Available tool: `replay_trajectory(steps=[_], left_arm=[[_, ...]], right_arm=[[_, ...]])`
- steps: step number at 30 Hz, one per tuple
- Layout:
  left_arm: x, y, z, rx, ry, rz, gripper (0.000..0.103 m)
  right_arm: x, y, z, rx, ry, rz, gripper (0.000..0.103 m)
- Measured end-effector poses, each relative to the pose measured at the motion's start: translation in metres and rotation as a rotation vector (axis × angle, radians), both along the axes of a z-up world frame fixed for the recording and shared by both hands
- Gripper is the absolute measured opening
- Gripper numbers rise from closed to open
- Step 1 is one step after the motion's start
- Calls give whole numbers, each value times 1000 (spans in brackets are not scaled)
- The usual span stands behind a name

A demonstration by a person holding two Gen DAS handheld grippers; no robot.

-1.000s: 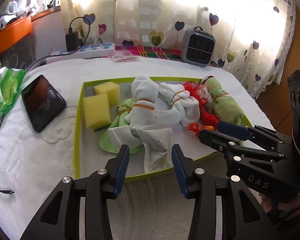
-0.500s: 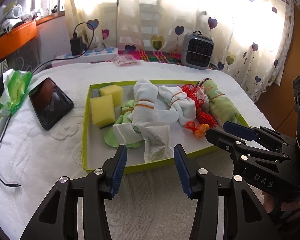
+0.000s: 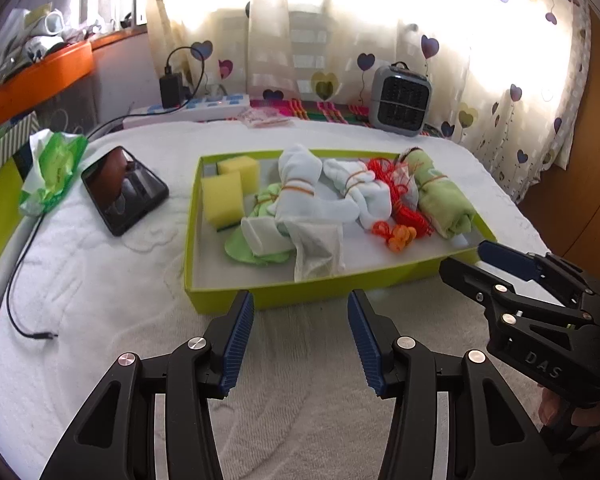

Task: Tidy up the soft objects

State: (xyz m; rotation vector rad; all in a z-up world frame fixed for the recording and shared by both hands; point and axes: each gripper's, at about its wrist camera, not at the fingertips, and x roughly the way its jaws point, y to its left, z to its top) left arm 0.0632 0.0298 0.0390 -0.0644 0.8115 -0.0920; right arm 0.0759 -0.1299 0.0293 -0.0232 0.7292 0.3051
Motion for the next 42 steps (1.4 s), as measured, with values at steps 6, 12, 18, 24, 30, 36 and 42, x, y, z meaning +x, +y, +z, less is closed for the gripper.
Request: replay_trajectory(steps=[6,12,18,24,30,36,42], left_arm=[[-7,-2,-15,17,39,11,48],[-13,-2,-30,32,75,18,48],[-17,0,-37,50,78,29,48],[-18,1,-37,45,72,33,49],[-19,-4,-39,66,61,33,55],[-18,-6,-40,79,62,32,56],[-17,-6,-41,78,64,43,58]], right_arm=[[-12,-3,-7,-6,23,-13,63],[-16,-8,-21,-18,70,-34,63],[-18,-9,-29,-44,100,-48,63],[-22,-7,-34,-86,114,-55,63],[-25,-7,-37,-116,115,-64,63],[-24,-6,-38,-124,117,-67,64],[-23,-7,-38,-123,119,-74,66]])
